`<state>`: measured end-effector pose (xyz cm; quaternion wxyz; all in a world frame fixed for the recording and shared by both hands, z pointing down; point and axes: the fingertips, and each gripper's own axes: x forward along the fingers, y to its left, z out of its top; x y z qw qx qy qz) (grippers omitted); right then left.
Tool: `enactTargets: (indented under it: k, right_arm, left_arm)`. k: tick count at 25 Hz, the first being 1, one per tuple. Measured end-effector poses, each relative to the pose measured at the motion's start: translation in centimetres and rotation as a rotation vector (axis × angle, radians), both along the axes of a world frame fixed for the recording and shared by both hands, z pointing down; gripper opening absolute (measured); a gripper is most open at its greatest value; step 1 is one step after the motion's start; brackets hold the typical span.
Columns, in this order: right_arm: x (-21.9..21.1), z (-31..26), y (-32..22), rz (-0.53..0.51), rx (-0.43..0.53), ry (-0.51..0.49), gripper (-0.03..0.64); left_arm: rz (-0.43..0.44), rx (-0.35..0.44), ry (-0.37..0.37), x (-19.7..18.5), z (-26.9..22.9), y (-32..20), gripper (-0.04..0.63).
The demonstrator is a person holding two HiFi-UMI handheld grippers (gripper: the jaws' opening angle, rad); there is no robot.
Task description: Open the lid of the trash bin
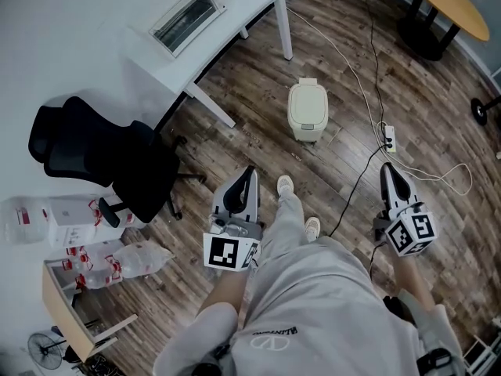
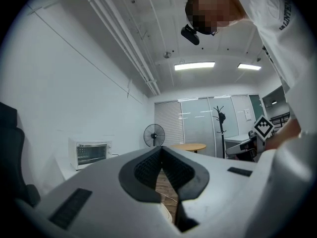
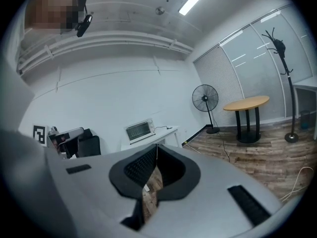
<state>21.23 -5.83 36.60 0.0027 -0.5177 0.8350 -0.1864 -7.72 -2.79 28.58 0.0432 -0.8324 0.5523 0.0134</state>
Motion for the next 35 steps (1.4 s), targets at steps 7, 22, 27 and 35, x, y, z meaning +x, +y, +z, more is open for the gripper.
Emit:
enactTargets:
  k: [7, 22, 27, 35]
  right_arm:
    - [-0.3, 1.4, -3.2, 0.016, -0.038, 0.005, 0.017]
    - [-5.8, 3.4, -16.7, 0.045, -0.101, 0.056, 0.017]
    - [-8.4, 5.2, -19.9, 0.021, -0.148, 0.081, 0.017]
    - [-12.4, 11.6, -25.2, -0.040, -0.230, 0.120, 0.017]
  left_arm:
    - [0.045, 0.015, 0.016, 0.2, 0.1, -5.4, 0.000]
    - [0.147, -0.038, 0.053, -3.8, 2.7, -22.5, 0.000]
    - [0.204, -0.071, 0.053, -4.1, 5.2, -27.1, 0.000]
    - [0.260, -0.208, 0.061, -2.6, 12.5, -32.9, 0.001]
